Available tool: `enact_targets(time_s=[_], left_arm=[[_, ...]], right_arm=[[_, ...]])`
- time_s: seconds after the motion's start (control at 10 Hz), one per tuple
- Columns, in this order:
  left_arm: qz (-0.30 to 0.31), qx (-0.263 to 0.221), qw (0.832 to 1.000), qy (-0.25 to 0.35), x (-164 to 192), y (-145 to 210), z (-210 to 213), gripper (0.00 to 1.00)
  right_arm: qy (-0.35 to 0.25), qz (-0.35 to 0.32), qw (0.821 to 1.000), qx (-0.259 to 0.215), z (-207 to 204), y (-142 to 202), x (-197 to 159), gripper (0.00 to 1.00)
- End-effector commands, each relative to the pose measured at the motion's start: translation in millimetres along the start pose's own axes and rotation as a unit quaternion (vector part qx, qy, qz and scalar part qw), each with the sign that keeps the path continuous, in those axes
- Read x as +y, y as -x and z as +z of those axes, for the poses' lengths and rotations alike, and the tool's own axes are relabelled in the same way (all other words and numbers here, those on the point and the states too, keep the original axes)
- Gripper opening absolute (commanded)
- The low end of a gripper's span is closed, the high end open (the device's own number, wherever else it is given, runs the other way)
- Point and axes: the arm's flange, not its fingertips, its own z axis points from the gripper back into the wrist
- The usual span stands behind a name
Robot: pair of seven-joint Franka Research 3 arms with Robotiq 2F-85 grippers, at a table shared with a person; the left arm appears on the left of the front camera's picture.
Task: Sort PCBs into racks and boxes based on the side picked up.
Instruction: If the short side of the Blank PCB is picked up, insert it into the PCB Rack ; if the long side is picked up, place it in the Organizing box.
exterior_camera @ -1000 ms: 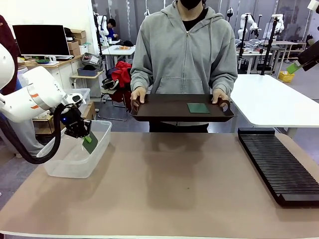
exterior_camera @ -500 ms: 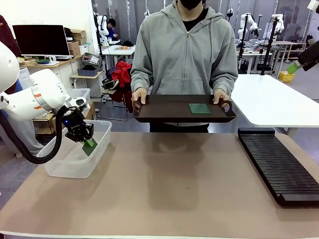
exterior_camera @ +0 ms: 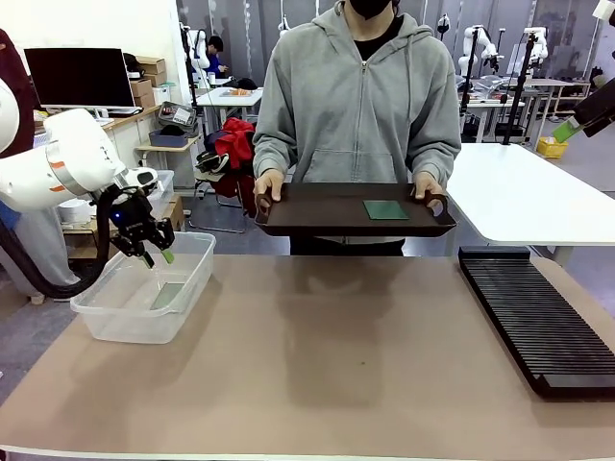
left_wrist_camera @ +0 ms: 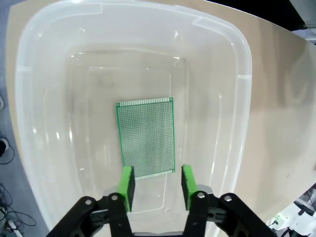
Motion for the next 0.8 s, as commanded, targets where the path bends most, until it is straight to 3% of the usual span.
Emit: enact_targets(time_s=[0.0, 0.1, 0.2, 0.4, 0.5, 0.7], left_arm=[[0.002, 0.001, 1.000, -0.019, -2, 7, 14, 1.00], [0.000, -0.003, 1.000, -0.017, -4, 8, 19, 0.85], [-0.004, -0.002, 1.000, -0.021, -7, 10, 23, 1.00], [-0.012, 0.006, 1.000, -0.024, -12, 11, 26, 1.00], [-0.078, 0.156, 0.858, 0.483, -23, 15, 112, 1.00], [-0.070, 0.150, 0.860, 0.483, -23, 15, 115, 1.00]], right_arm=[[-0.001, 0.000, 1.000, 0.001, -1, 0, 0, 1.00], [-0.001, 0.000, 1.000, 0.001, -1, 0, 0, 1.00], [-0.001, 0.000, 1.000, 0.001, -1, 0, 0, 1.00], [-0.001, 0.000, 1.000, 0.001, -1, 0, 0, 1.00], [-0.001, 0.000, 1.000, 0.001, -1, 0, 0, 1.00], [-0.001, 0.000, 1.000, 0.001, -1, 0, 0, 1.00]])
